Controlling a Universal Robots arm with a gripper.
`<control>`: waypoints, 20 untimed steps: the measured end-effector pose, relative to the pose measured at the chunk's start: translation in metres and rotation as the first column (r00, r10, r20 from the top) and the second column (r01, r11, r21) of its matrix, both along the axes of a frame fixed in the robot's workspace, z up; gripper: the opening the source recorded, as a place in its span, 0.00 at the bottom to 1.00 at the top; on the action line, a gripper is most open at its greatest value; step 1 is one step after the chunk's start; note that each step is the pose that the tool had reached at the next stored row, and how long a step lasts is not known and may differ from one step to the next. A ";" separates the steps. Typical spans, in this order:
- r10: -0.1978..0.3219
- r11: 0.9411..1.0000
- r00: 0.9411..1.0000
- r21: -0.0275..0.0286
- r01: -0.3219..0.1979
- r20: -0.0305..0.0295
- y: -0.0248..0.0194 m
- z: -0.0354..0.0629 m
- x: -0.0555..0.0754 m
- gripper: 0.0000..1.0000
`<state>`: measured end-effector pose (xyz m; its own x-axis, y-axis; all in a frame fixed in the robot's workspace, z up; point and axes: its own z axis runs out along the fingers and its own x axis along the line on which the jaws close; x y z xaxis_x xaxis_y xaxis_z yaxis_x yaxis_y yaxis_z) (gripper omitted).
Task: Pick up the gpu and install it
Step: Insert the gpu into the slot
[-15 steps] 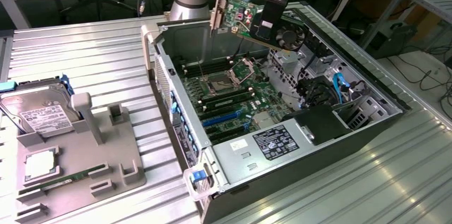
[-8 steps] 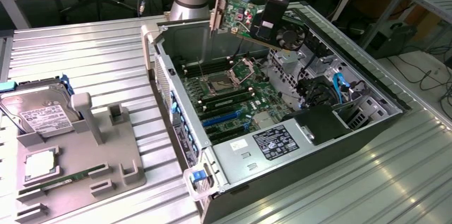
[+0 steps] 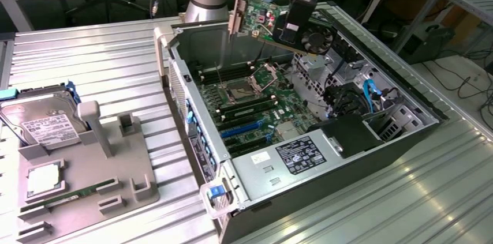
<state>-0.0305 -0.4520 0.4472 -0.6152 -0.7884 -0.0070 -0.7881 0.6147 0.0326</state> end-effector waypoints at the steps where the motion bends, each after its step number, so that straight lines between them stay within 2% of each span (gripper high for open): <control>1: 0.004 1.000 1.000 0.000 -0.004 0.000 0.0000 0.0000 0.000 0.28; 4: 0.032 0.999 0.999 0.000 -0.032 0.000 0.0000 0.0000 0.000 0.28; 14: 0.072 0.997 0.997 0.000 -0.072 0.000 -0.0003 0.0000 0.000 0.28; 20: 0.110 0.994 0.994 0.000 -0.110 0.000 -0.0005 0.0000 0.000 0.28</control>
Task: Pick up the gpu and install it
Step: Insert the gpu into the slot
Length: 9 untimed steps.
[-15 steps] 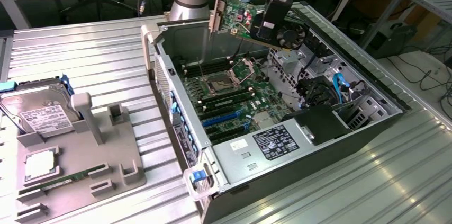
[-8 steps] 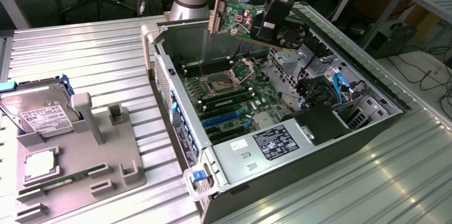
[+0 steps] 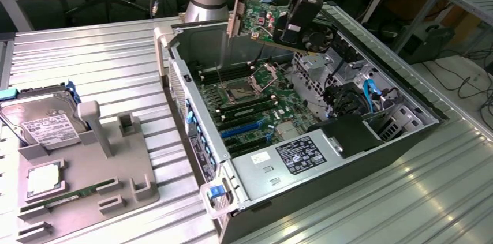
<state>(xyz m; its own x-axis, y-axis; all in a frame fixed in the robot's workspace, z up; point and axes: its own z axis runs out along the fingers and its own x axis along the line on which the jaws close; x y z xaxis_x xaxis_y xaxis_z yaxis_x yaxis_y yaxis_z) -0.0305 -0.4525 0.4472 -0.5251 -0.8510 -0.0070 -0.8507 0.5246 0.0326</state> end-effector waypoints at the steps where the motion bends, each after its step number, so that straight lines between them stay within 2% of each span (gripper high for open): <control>1: 0.005 1.000 1.000 0.000 -0.005 0.000 0.0000 0.0000 0.000 0.28; 9: 0.046 0.999 0.999 0.000 -0.046 0.000 -0.0006 0.0000 0.000 0.28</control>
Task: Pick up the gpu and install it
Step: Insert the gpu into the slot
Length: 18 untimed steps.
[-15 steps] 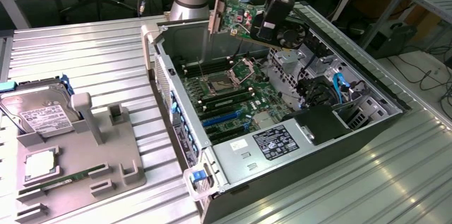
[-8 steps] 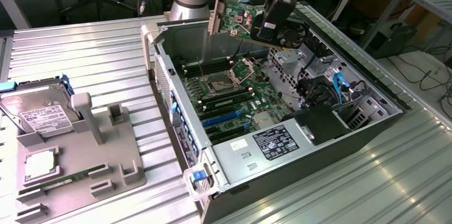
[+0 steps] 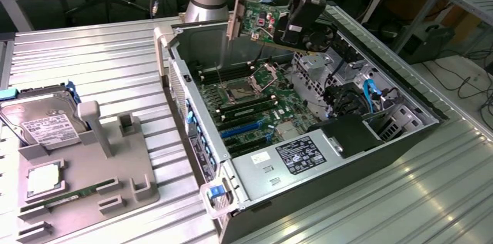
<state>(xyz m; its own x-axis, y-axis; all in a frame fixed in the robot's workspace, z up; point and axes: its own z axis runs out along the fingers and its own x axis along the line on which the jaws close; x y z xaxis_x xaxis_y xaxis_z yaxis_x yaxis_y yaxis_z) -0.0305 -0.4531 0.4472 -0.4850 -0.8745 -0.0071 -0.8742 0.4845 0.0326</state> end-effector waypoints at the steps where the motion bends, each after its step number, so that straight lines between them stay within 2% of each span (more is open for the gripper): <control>1: 0.008 1.000 1.000 0.000 -0.008 0.000 -0.0001 0.0000 0.000 0.28; 18: 0.101 0.995 0.995 0.000 -0.101 0.000 -0.0012 0.0000 0.000 0.28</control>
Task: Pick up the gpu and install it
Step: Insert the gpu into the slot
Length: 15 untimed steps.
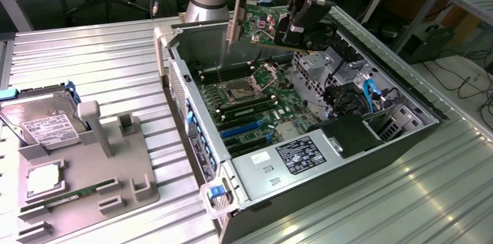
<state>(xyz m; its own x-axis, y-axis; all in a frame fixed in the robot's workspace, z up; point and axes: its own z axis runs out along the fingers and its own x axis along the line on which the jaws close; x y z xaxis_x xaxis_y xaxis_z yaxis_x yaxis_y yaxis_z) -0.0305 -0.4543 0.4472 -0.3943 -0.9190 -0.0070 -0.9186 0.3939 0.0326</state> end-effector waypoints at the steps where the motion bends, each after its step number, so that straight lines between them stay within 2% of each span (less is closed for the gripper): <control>1: 0.005 1.000 1.000 0.000 -0.005 0.000 -0.0002 0.0000 0.000 0.28; 15: 0.095 0.995 0.995 0.000 -0.095 0.000 -0.0010 0.0000 0.000 0.28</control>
<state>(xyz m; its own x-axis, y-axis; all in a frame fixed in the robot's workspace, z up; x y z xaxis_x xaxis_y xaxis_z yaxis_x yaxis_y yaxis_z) -0.0305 -0.4553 0.4472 -0.3048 -0.9524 -0.0071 -0.9520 0.3044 0.0326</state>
